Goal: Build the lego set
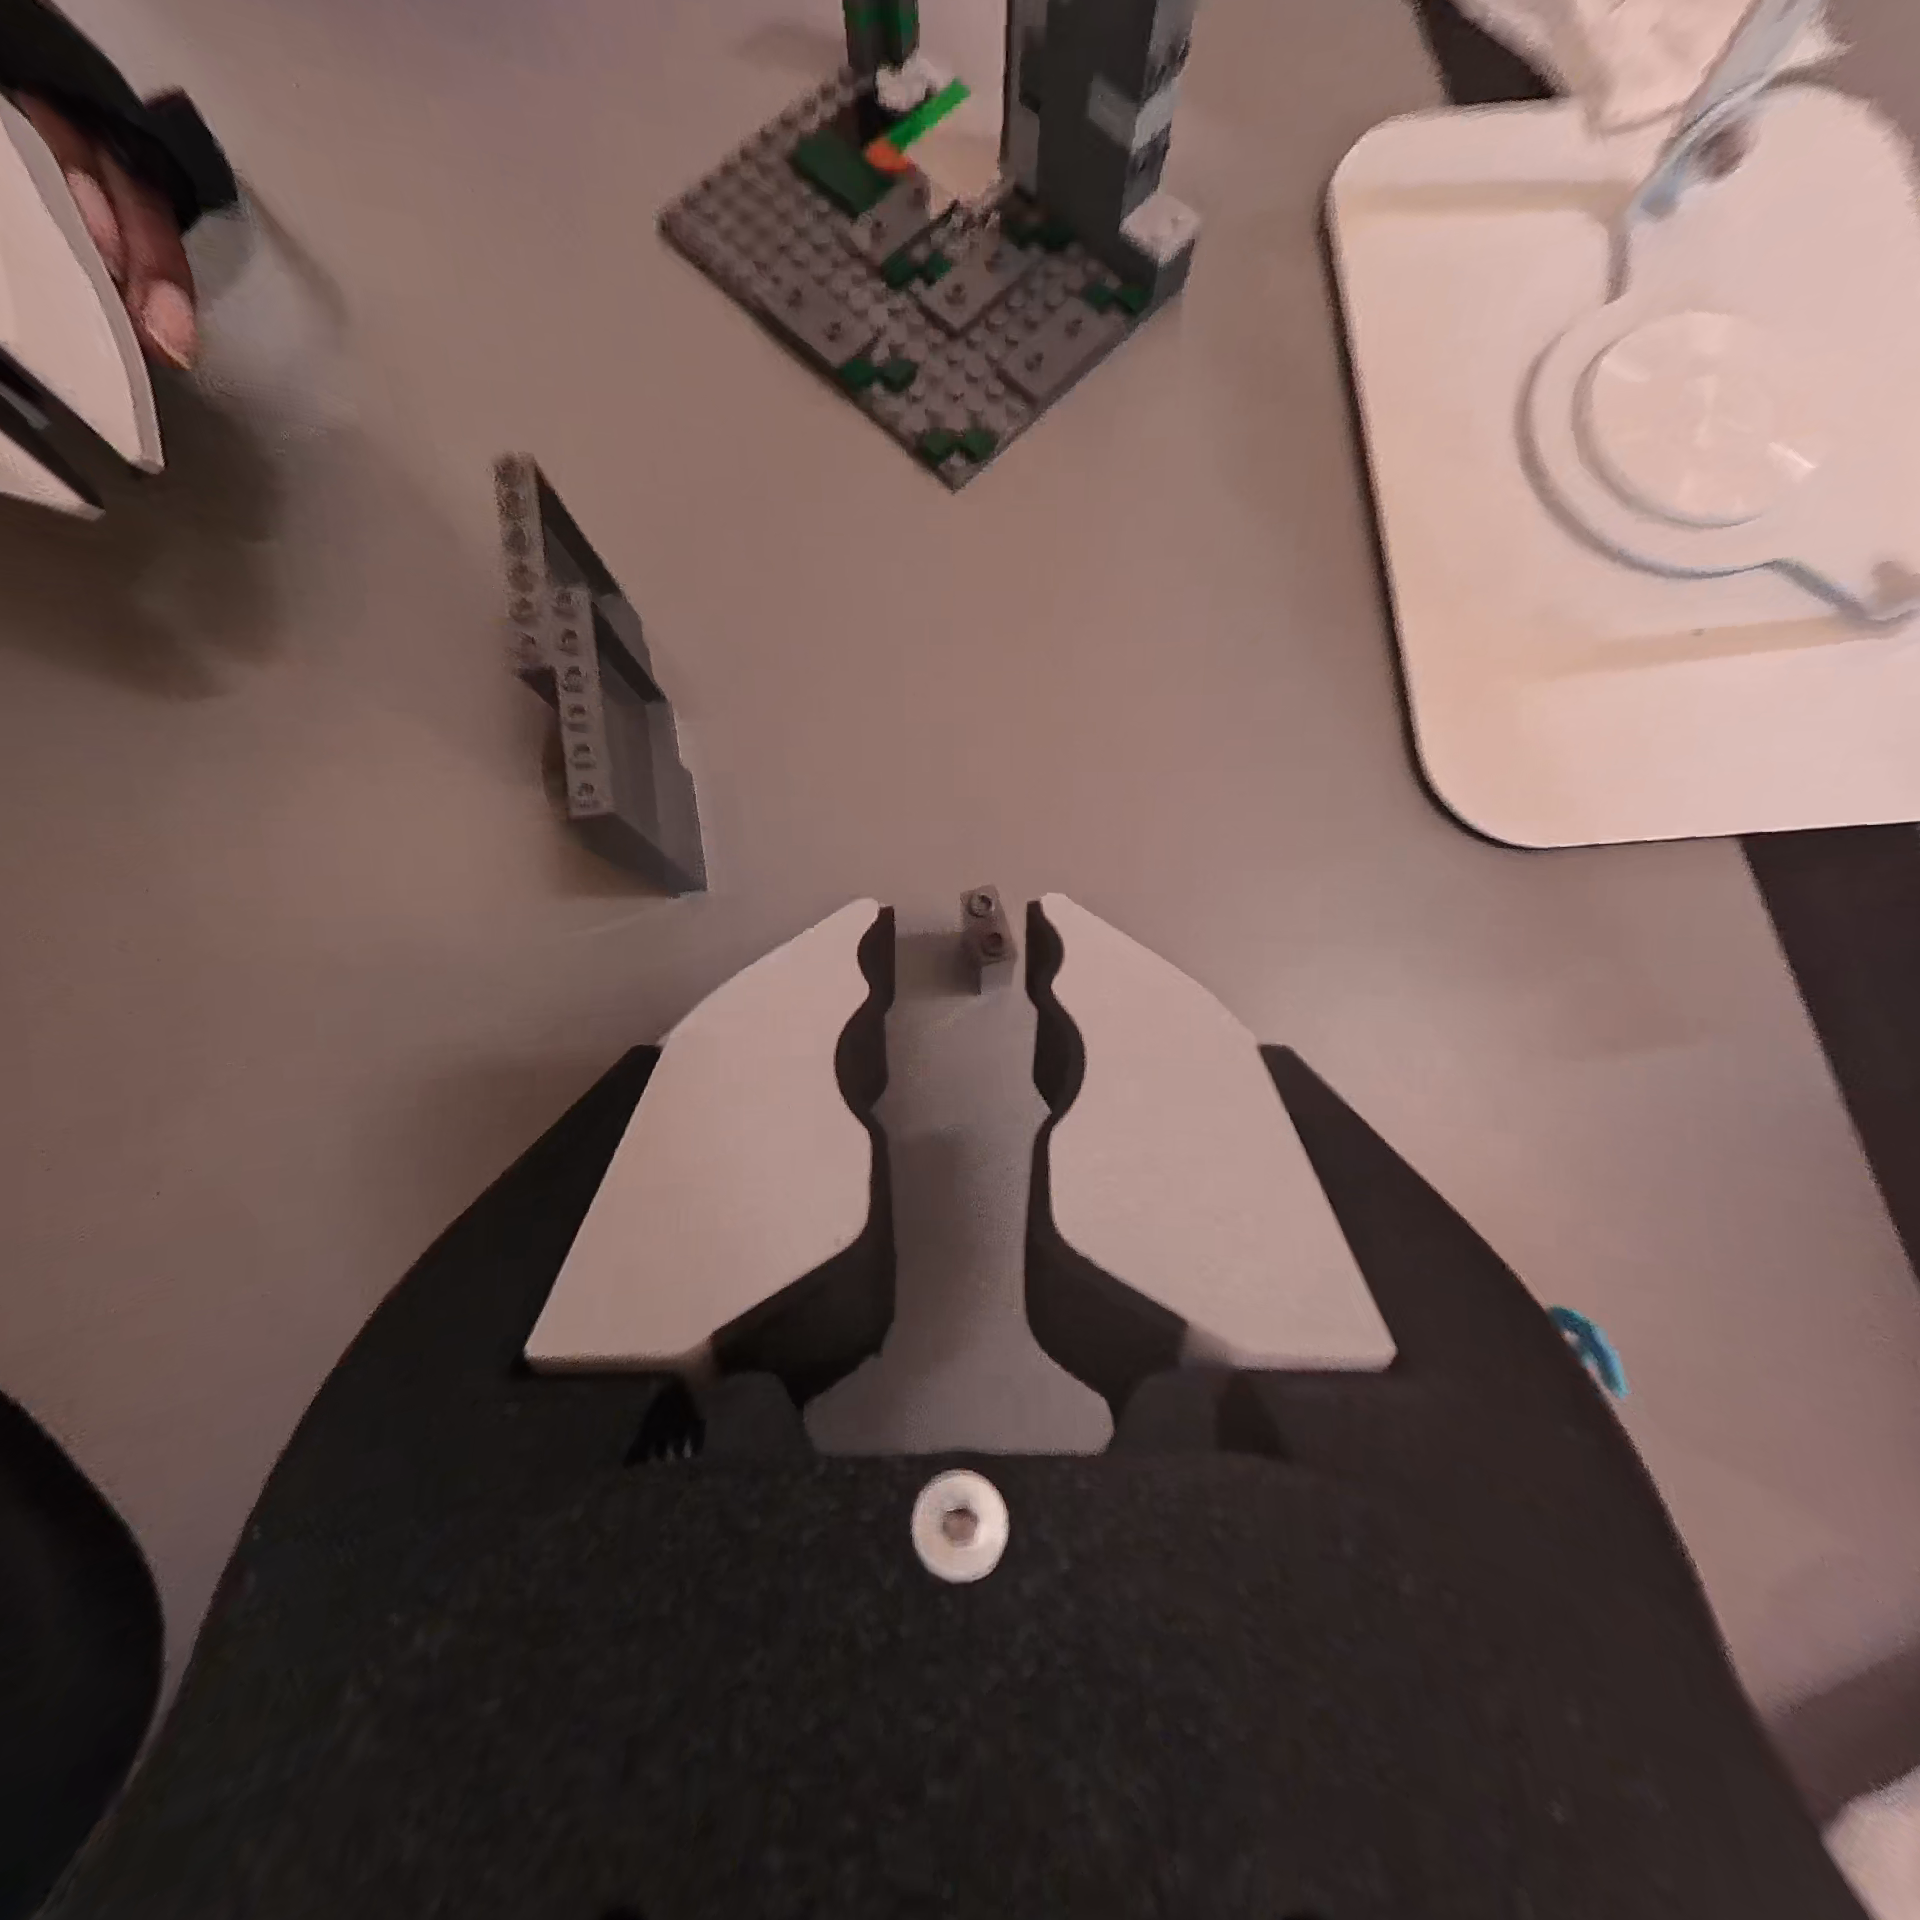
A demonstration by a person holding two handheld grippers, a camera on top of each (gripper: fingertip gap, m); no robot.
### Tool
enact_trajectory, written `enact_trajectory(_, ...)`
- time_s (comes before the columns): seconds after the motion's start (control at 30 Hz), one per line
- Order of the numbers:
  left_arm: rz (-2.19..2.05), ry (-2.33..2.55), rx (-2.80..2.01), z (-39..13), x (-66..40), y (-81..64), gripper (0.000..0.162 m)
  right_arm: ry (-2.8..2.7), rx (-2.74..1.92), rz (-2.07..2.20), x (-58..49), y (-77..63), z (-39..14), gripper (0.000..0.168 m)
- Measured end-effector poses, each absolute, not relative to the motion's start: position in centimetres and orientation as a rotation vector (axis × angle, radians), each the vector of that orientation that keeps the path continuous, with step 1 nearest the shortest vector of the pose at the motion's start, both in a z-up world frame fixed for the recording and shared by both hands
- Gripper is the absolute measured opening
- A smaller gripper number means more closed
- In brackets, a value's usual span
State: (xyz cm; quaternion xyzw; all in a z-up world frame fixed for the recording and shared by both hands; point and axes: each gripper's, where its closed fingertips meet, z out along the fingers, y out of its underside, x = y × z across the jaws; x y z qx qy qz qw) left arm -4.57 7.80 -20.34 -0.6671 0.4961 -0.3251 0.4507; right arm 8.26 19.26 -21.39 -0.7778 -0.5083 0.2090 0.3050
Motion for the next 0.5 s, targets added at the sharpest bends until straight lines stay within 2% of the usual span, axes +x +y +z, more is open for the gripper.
enact_trajectory(0.1,-0.77,1.116,-1.646,-18.5,-6.6,9.1,0.0,-1.208,-1.991,0.481,8.8,19.3,-18.5,0.026)
enact_trajectory(0.27,-0.674,0.901,-1.661,-15.5,-12.6,10.9,0.0,-0.986,-1.893,0.42,10.1,18.1,-14.4,0.025)
enact_trajectory(0.5,-0.308,0.577,-1.763,-11.1,-28.8,13.5,0.0,-0.819,-1.815,0.441,11.5,14.9,-11.5,0.02)
